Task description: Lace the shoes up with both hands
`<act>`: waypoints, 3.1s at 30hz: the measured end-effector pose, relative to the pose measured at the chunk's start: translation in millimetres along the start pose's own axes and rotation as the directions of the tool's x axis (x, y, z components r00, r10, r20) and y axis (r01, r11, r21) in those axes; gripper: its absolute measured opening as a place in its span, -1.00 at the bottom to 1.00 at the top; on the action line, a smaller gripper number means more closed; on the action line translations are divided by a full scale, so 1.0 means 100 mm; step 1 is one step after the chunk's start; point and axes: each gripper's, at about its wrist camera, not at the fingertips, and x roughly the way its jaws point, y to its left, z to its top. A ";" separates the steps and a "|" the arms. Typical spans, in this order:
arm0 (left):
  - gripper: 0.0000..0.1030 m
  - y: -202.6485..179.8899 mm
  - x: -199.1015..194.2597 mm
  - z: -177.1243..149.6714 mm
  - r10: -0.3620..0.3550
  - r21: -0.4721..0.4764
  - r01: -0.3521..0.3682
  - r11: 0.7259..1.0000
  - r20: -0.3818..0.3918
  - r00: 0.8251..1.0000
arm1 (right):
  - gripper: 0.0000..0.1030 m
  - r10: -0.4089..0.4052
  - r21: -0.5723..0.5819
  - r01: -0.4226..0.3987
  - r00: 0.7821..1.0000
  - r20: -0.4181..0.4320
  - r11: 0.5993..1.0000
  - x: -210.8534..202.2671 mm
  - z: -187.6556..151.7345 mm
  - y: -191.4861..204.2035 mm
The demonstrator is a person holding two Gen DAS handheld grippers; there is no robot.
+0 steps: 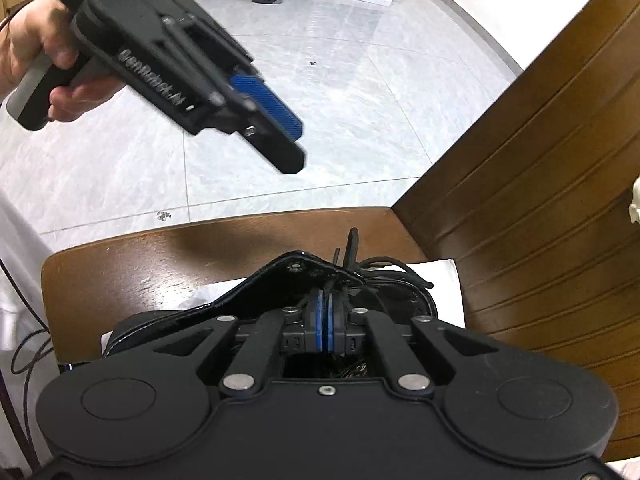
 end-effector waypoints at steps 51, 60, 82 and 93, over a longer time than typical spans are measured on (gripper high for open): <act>-0.77 -1.24 0.71 -0.79 0.299 0.936 -0.269 0.228 0.195 0.934 | -0.94 -0.014 0.010 0.014 1.000 -0.001 1.000 -0.01 0.05 -0.01; -0.94 -1.26 0.69 -0.73 0.272 0.911 -0.279 0.305 0.198 0.942 | -0.92 -0.021 -0.003 0.021 1.000 -0.009 1.000 0.01 0.04 0.01; -0.94 -0.86 0.28 -0.31 0.314 0.715 -0.469 0.518 0.351 0.882 | -0.06 -0.121 0.111 0.104 0.980 0.157 0.988 -0.48 0.22 -0.16; -0.89 -0.76 0.10 -0.35 0.345 0.640 -0.511 0.575 0.376 0.860 | -0.93 -0.072 0.164 0.049 0.988 0.138 0.985 0.08 0.53 -0.02</act>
